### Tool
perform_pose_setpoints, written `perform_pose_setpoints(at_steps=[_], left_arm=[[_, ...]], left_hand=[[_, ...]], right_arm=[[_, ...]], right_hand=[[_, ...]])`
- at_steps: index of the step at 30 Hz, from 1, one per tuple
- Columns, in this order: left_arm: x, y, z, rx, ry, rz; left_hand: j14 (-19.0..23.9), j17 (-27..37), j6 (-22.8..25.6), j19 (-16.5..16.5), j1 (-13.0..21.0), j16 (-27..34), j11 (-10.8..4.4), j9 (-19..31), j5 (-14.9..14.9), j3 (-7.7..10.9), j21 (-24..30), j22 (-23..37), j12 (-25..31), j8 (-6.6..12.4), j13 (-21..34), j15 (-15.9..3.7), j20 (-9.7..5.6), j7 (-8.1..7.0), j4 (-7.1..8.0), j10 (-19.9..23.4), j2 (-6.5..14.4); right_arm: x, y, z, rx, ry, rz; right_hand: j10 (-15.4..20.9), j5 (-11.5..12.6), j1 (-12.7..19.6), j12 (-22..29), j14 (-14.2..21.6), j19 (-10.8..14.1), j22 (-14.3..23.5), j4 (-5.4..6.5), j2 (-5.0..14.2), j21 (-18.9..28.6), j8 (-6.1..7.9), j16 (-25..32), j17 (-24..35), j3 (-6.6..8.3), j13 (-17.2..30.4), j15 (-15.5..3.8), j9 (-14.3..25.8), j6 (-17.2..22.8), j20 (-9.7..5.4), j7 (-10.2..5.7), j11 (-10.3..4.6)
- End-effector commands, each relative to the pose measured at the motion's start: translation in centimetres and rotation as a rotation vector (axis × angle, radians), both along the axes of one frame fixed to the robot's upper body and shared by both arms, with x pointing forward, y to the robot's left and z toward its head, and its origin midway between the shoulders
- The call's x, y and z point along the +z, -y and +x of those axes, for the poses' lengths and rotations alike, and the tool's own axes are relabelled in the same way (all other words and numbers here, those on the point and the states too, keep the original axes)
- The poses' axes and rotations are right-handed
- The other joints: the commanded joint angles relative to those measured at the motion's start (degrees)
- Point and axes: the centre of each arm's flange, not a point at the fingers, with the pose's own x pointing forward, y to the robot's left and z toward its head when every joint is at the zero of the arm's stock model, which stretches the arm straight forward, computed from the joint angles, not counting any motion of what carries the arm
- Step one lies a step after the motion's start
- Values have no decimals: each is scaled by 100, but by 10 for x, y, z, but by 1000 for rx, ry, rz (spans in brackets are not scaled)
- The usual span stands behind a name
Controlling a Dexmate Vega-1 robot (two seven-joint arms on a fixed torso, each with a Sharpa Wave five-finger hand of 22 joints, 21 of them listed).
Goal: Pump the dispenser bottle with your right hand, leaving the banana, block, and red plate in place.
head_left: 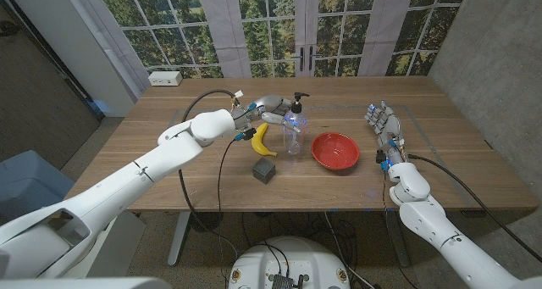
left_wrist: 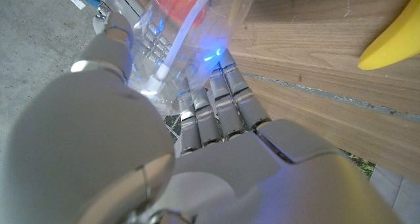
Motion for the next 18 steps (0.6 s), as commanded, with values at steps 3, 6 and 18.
perform_pose_setpoints(at_steps=[3,6,18], left_arm=[[7,14,8,-24,13,25],[9,20,10,-33,17,40],[16,39,11,-51,22,87]], left_hand=[[1542,319,997,6,1447,5,-973,11,29,183,34,7,29,39,768,-1634,-338,-465,202,1323,1504],[1543,320,996,3,1448,1,-969,12,30,179,41,6,26,37,776,-1635,-340,-460,202,1329,1502],[1551,325,995,0,1453,-8,-972,12,31,168,69,4,9,31,797,-1635,-346,-468,202,1346,1499]], right_arm=[[-3,5,-2,2,3,5],[-3,7,-2,-1,6,6],[-8,12,-4,-4,12,22]], right_hand=[[15,38,-7,3,42,65,16,-36,153,-5,5,-16,-8,14,9,2,30,49,-16,-4,6],[15,38,-6,3,39,60,16,-37,154,-10,6,-18,-8,15,9,-8,30,51,-15,-2,5],[14,38,-4,1,38,69,16,-44,151,-15,7,-23,-9,15,9,-5,30,53,-10,-18,8]])
